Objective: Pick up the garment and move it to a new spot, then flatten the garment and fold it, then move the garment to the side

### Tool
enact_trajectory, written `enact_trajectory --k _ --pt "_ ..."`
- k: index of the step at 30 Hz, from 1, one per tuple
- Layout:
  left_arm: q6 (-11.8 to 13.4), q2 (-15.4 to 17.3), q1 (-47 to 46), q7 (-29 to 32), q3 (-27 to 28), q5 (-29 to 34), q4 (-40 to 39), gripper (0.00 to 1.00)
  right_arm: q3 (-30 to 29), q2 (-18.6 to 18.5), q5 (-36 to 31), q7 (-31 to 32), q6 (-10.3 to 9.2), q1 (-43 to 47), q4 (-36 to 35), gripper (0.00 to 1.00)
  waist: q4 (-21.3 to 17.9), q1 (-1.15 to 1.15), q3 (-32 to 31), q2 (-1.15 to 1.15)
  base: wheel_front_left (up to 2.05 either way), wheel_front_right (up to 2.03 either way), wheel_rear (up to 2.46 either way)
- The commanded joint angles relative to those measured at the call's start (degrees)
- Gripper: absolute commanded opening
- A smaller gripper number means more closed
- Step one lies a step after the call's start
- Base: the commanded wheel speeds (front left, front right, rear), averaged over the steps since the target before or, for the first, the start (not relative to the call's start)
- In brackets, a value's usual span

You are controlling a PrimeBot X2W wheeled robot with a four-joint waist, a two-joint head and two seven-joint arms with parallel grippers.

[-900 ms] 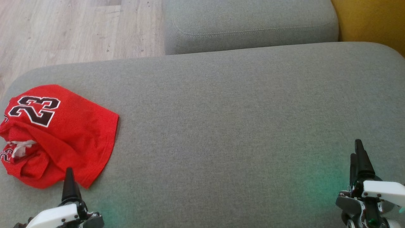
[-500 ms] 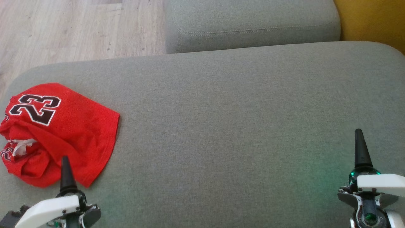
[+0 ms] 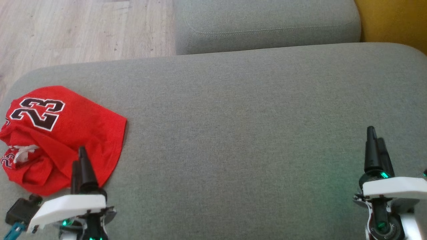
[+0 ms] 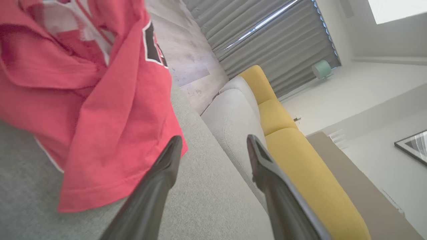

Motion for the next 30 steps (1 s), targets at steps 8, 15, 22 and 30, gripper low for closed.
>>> enact_trajectory --k 8,15,22,30 --pt "1.3 0.4 -2.5 -1.9 -2.3 9.3 -4.0 1.0 2.2 -0.3 -8.9 -2.0 0.21 -2.8 -3.9 1.0 0.2 0.0 0.2 0.0 0.0 0.0 0.0" --pt "1.2 0.5 -2.6 -3.1 -4.5 15.8 -4.4 1.0 3.7 -0.4 -15.7 -3.1 0.24 -2.6 -4.5 1.0 0.6 0.0 0.4 0.0 0.0 0.0 0.0" --pt "3.2 2.0 -2.8 -4.2 -7.6 24.4 -5.4 1.0 5.1 -0.4 -22.2 -4.3 0.26 -2.5 -5.4 1.0 0.8 0.0 0.5 0.0 0.0 0.0 0.0" --pt "7.3 4.4 -3.4 -5.4 -12.4 30.3 -6.0 1.0 6.2 -0.4 -28.5 -5.5 0.29 -2.2 -5.9 1.0 0.7 0.0 0.5 0.0 0.0 0.0 0.0"
